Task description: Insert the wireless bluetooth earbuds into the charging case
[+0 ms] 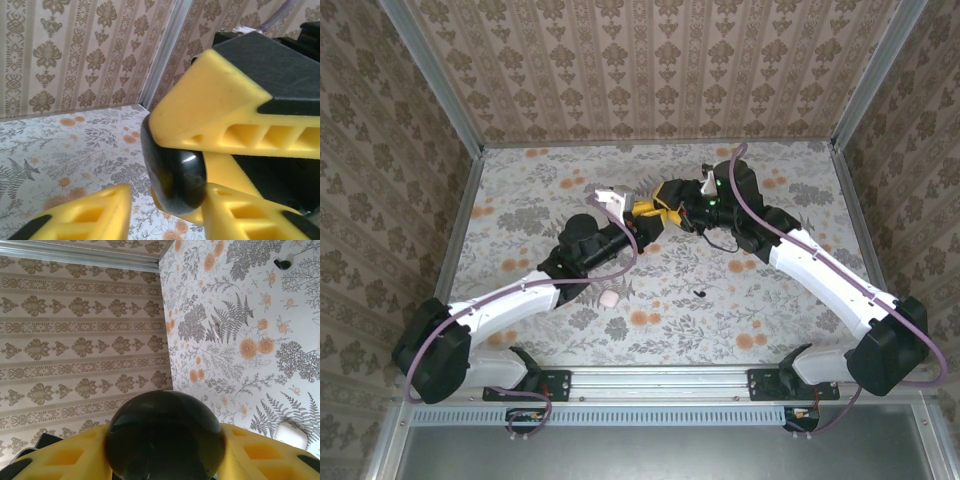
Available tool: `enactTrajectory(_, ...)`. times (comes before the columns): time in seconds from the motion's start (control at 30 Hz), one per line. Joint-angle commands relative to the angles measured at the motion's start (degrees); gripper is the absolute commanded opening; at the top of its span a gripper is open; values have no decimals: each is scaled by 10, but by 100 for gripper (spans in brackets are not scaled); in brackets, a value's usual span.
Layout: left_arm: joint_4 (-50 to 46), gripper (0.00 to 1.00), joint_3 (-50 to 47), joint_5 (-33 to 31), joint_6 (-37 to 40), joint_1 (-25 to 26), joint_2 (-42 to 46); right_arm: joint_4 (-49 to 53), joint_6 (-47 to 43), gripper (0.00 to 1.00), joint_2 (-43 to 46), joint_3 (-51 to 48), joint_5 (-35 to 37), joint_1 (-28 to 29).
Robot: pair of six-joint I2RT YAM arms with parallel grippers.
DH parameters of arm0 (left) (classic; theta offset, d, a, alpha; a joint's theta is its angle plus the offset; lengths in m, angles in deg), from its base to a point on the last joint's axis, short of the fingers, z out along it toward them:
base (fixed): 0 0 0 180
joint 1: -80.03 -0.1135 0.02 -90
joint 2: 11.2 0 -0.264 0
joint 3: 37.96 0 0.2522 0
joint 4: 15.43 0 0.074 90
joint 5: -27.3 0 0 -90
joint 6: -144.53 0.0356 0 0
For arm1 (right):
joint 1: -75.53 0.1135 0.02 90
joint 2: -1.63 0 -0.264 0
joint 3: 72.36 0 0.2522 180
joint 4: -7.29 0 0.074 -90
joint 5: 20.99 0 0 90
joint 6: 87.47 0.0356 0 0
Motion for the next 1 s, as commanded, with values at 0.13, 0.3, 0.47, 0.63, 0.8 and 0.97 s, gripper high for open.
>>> enactTrajectory(0.13, 16, 22, 19, 11, -8, -29, 11, 2, 4, 54, 18, -14, -26, 2)
enactTrajectory(0.3, -10, 16, 14, 31, -10, -40, 33, 8, -28, 69, 20, -4, -35, -5)
enactTrajectory(0.47, -84, 14, 24, 104, -18, -82, 71, 36, -134, 75, 42, 29, -105, -59)
enactTrajectory(0.63, -186, 13, 71, 275, -28, -155, 93, 144, -361, 75, 41, 113, -211, -104)
enactTrajectory(0.8, -294, 10, 132, 405, 21, -188, 101, 210, -539, 75, 11, 171, -295, -104)
enactTrajectory(0.97, -312, 10, 165, 496, 26, -194, 95, 171, -545, 70, -25, 191, -376, -103)
